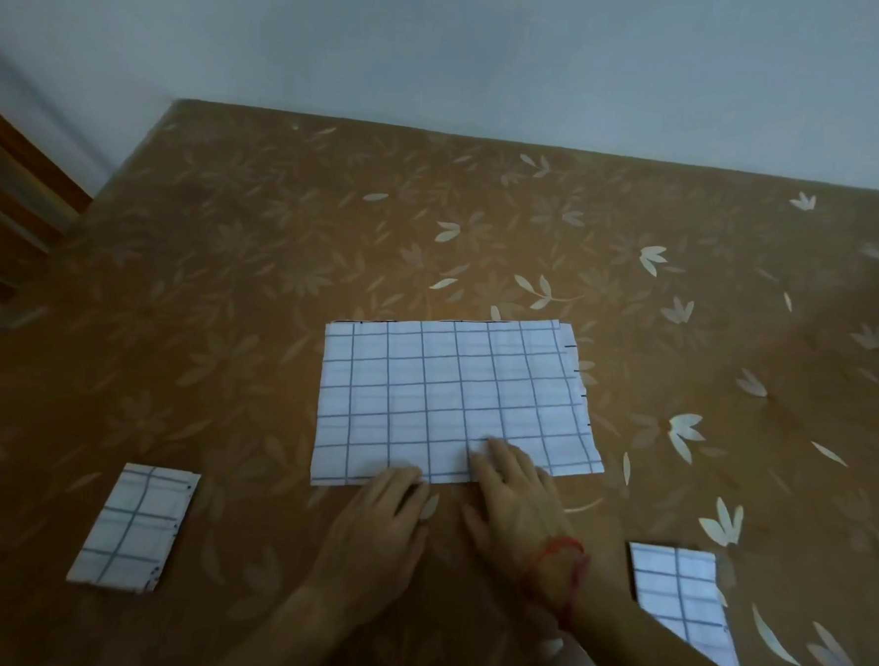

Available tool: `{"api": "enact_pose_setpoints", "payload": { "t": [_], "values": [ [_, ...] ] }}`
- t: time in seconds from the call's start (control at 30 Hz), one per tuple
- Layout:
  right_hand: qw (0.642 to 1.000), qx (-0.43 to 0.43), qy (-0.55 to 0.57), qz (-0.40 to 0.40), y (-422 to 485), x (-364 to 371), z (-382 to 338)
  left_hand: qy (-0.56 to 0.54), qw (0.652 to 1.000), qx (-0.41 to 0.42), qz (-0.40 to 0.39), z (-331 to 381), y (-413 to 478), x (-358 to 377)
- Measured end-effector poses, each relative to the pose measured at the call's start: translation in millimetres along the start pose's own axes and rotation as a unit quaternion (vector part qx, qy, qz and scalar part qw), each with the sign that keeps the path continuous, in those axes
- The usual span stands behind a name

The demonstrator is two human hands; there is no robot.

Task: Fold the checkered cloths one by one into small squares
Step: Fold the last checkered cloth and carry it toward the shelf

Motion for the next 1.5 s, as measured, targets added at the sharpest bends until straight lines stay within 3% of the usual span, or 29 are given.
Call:
{"api": "enact_pose_setpoints", "payload": {
  "t": [0.2, 0.4, 0.6, 0.97, 1.5],
  "values": [
    [0.998, 0.010, -0.068, -0.015, -15, 9, -3, 0.028, 1.000, -0.007, 0.001, 1, -5, 7],
    [0.997, -0.048, -0.055, 0.009, -15, 8, -22, 0.052, 0.999, -0.011, -0.009, -1, -5, 16],
    [0.995, -0.085, -0.050, -0.016, -17, 19, -52, 0.013, 0.999, 0.015, -0.029, -5, -8, 23],
    [0.998, 0.011, -0.055, -0.030, -33, 32, -37, 0.085, 0.990, -0.062, -0.089, -36, -23, 10],
    [0.974, 0.202, -0.026, -0.101, -41, 7, 37, 0.065, 0.980, -0.166, -0.093, -66, -52, -2]
  ]
}}
Point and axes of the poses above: each hand's wrist, its own y-axis towards the middle knuckle, its own x-axis out of the palm, z = x × y, the point moved 4 cm from there along y, towards the middle knuckle, and after that the axes turned 6 degrees about -y, right-handed, at the moved point
